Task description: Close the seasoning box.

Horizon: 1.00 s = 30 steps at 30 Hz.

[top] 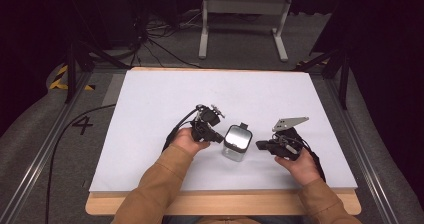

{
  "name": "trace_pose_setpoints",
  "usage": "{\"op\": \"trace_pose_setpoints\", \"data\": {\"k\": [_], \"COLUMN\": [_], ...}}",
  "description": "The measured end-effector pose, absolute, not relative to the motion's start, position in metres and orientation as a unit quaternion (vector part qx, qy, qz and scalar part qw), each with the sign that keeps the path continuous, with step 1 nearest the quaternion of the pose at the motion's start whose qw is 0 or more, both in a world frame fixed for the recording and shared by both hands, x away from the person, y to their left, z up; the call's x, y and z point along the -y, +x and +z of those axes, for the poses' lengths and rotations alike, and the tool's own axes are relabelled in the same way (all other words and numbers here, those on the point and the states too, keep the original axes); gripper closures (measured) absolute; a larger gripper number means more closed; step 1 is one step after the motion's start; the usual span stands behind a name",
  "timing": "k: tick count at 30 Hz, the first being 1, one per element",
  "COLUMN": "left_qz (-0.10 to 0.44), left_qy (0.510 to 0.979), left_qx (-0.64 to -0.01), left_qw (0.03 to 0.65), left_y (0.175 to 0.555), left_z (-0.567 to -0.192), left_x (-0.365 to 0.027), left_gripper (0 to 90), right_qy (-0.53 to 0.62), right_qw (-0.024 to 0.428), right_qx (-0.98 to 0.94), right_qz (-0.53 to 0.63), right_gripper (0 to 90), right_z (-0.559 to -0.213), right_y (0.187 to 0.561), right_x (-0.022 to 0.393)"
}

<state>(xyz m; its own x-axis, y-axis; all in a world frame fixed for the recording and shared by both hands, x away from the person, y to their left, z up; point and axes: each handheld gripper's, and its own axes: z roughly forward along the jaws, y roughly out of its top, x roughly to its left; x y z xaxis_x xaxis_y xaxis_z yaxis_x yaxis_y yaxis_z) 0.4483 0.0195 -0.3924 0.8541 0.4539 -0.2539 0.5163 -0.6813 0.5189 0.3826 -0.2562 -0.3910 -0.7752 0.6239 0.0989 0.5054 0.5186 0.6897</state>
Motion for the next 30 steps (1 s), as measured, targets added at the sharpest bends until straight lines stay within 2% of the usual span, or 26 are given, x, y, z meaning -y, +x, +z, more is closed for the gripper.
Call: {"op": "trace_pose_setpoints", "data": {"k": [14, 30], "left_qz": [-0.034, -0.023], "left_qy": [0.891, 0.88], "left_qx": [-0.311, -0.346], "left_qw": [0.329, 0.324], "left_y": [0.442, 0.426], "left_z": [-0.383, -0.387], "left_x": [-0.064, -0.094], "left_gripper": [88.4, 88.0], "right_qy": [0.332, 0.339], "right_qw": [0.063, 0.06], "right_qx": [-0.876, -0.872], "right_qz": [0.343, 0.347], "right_gripper": [89.5, 89.5], "right_z": [-0.402, -0.411], "right_y": [0.401, 0.437], "right_x": [0.24, 0.228]}}
